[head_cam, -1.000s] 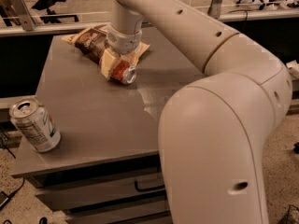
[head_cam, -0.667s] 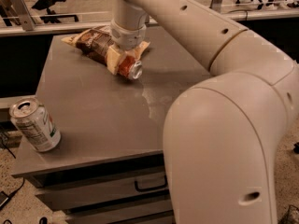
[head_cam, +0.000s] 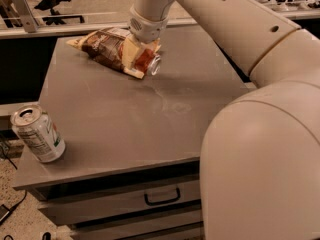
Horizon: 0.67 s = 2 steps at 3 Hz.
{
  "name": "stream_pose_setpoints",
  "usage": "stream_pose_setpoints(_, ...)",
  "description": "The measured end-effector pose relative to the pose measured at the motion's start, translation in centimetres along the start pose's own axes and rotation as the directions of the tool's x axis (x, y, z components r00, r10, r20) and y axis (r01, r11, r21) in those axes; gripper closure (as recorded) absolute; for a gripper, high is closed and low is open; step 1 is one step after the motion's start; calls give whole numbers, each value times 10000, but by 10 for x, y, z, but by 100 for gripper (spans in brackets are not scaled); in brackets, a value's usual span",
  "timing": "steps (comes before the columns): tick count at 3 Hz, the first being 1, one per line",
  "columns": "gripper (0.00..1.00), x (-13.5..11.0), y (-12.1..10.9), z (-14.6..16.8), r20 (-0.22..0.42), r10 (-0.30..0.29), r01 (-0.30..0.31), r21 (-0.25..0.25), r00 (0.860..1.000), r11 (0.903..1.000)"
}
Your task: Move coke can near 7up can
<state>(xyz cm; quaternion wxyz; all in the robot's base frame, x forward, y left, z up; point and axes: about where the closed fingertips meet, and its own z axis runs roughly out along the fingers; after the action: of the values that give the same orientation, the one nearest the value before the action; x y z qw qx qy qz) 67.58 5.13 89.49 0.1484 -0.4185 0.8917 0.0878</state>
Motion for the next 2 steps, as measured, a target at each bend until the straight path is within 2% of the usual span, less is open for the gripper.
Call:
stream_pose_setpoints(1,100,0,0,0,1,0,0,-1,10000,10000)
stream_pose_setpoints(2,100,1,13,6,205,-719,723,-230,9972,9971)
